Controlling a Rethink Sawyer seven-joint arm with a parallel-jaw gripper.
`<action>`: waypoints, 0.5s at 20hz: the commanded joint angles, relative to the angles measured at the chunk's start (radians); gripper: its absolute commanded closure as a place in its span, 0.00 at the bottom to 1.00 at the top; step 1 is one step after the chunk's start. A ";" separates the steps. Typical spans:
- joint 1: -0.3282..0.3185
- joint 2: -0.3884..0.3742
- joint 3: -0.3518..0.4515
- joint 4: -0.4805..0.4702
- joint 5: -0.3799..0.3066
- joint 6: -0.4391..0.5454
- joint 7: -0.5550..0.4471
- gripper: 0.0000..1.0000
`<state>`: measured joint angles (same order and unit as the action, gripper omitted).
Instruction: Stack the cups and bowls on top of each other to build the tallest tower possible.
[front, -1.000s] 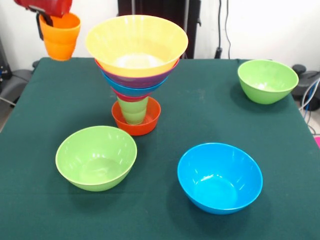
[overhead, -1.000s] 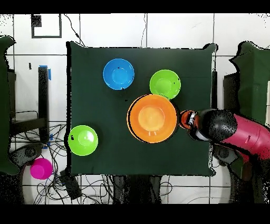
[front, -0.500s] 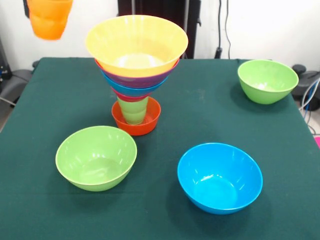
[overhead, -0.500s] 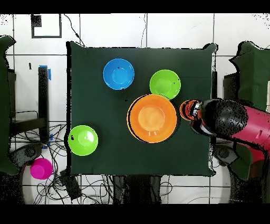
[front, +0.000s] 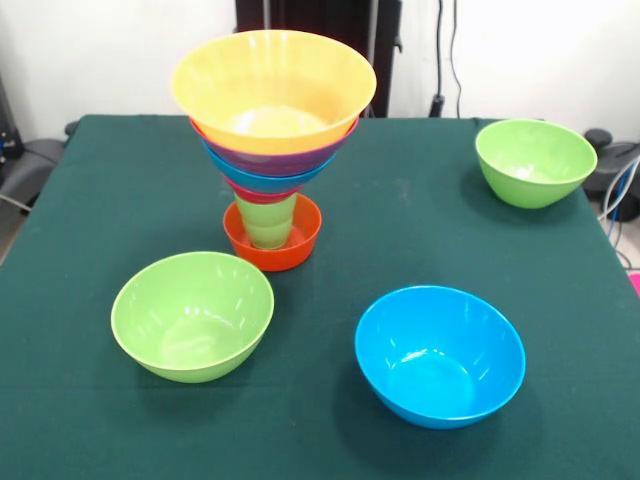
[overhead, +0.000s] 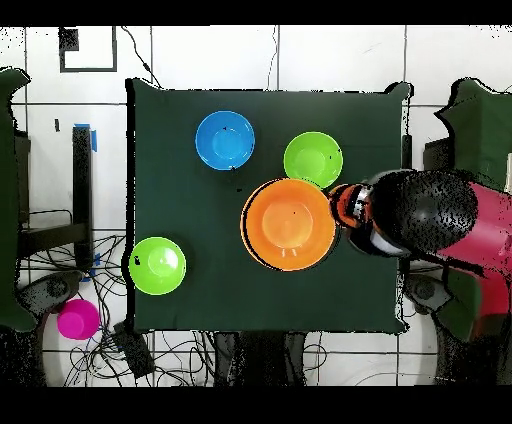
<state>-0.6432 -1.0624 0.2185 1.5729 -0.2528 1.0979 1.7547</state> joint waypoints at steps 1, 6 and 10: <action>0.082 -0.013 0.057 0.013 0.015 0.095 0.001 1.00; 0.133 -0.020 0.031 0.032 0.018 0.082 0.050 1.00; 0.172 -0.022 0.011 0.067 0.025 0.043 0.094 1.00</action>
<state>-0.5270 -1.1001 0.2178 1.5731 -0.2377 1.1029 1.7547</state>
